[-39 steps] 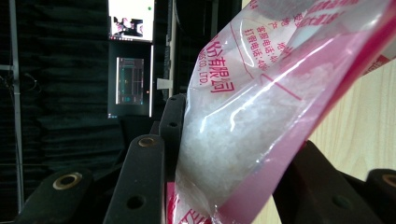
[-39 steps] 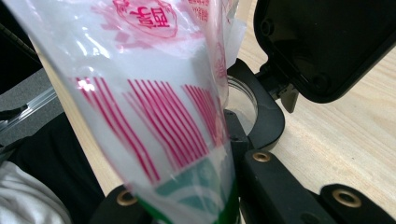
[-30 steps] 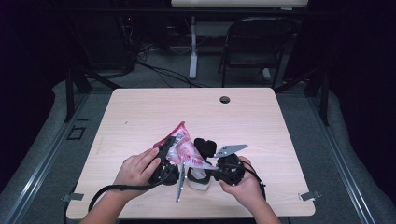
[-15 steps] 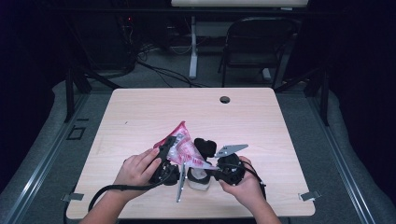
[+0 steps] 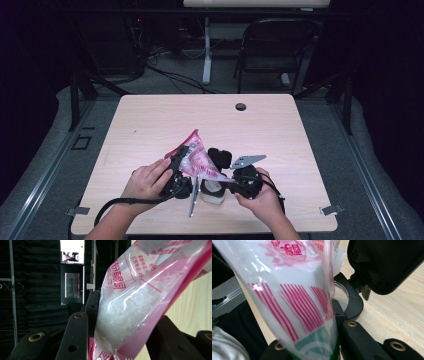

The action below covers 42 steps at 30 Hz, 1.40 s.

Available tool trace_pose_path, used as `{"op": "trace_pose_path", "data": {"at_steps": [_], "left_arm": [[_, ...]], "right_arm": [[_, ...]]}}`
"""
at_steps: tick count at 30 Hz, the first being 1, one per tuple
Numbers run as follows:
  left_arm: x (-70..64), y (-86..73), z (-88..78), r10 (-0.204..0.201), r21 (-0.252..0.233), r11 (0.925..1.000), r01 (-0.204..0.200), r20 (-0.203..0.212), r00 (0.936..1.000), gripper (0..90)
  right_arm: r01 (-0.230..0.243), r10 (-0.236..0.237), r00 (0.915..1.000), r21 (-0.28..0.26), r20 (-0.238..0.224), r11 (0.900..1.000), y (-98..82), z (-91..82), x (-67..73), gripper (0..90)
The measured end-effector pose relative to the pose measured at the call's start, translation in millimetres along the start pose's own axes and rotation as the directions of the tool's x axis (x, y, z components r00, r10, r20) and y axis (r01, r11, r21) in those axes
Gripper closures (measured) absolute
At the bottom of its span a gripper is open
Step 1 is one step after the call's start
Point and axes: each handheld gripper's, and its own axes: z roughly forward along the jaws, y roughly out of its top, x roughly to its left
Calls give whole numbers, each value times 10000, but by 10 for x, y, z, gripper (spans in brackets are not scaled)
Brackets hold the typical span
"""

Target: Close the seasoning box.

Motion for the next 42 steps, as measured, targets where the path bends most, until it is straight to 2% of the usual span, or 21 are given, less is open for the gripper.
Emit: {"op": "trace_pose_path", "data": {"at_steps": [23,31,42], "left_arm": [[46,21,-13,61,-43,10000,-61,-79,10000,661],[61,31,-19,194,-60,9998,-195,-151,9997,662],[57,32,-15,74,-107,9999,-76,-158,9998,662]], "right_arm": [[-60,59,10000,-153,-50,9999,6,-29,-4,900],[-55,54,10000,-170,-83,9998,4,-34,-8,900],[-67,66,9999,-181,-77,9998,3,-35,-9,900]]}}
